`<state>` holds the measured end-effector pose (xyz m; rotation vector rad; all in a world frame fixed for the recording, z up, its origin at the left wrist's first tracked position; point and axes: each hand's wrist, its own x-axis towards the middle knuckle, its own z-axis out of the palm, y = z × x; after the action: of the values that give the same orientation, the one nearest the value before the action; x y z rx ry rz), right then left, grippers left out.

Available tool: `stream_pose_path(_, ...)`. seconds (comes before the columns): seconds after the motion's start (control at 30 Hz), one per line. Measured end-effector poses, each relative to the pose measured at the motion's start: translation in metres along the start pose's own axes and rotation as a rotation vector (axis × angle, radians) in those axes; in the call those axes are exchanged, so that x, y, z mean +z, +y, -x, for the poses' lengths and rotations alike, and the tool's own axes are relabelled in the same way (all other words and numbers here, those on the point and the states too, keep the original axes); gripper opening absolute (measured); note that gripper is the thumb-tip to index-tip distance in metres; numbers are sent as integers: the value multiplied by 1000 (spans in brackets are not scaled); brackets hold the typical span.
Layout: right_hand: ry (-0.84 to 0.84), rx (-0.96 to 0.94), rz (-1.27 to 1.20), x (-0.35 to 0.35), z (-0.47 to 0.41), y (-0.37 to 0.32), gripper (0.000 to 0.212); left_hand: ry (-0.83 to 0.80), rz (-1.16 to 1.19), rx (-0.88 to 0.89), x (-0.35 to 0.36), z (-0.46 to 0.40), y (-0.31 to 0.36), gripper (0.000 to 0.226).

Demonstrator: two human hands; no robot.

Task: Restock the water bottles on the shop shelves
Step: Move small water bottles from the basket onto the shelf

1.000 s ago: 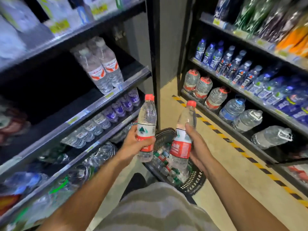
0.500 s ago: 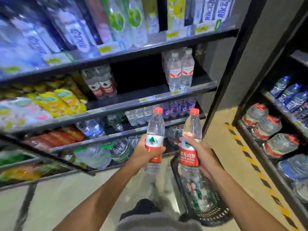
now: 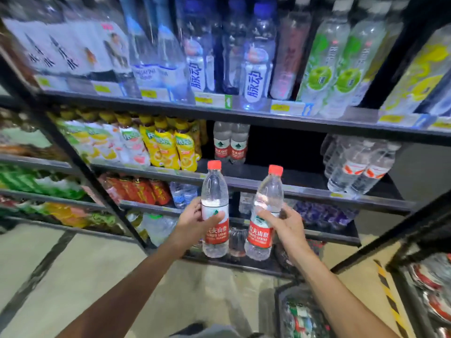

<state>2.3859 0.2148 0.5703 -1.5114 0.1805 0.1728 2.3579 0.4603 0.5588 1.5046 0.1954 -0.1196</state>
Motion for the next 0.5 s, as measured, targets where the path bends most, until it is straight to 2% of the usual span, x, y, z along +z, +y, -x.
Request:
stream_pose_path(0.17,-53,-131,163,44,-38,-4,53,14,-128,115,-49,-32,11,41)
stream_pose_path(0.5,-87,-267,220,60,-74,-11,49,-82,-214,207,-71,-86,31,54)
